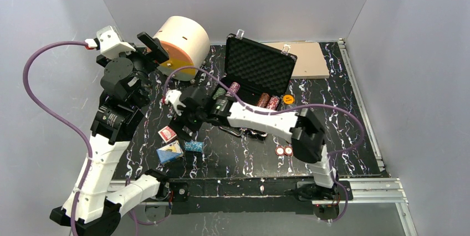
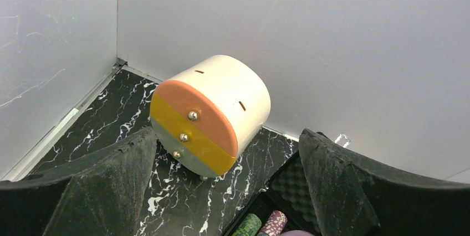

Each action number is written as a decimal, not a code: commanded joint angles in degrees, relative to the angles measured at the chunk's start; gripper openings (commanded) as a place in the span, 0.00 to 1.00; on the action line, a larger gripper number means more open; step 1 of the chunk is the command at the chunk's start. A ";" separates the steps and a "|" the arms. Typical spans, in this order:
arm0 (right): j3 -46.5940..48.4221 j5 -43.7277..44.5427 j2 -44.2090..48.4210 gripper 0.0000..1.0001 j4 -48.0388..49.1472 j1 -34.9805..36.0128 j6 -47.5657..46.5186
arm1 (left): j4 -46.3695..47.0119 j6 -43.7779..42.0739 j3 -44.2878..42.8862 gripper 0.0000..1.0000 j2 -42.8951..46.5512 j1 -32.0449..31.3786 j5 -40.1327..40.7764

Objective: Pack up texas hold em set

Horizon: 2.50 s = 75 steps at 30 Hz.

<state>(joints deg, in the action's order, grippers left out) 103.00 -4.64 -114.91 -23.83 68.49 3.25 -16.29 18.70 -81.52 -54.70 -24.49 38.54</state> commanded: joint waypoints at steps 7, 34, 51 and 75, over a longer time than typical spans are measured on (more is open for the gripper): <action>9.84 6.32 -10.93 0.92 -14.90 5.10 -10.11 | 0.26 0.32 -1.66 0.98 1.29 0.14 1.65; 11.84 10.32 -17.47 0.35 -12.19 5.78 -7.21 | -2.67 3.40 -3.30 0.98 0.07 0.14 -2.42; -8.22 11.85 9.70 0.29 13.87 -8.78 19.80 | -2.98 3.81 -1.01 0.98 2.20 0.14 -1.57; 11.23 47.48 -5.87 0.28 -5.18 -17.62 58.20 | -8.75 7.97 0.93 0.98 3.17 0.14 -7.34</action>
<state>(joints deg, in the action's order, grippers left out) 108.57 36.49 -119.50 -29.47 50.74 56.47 -23.18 26.00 -80.29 -52.66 -24.49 31.66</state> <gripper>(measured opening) 0.519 0.981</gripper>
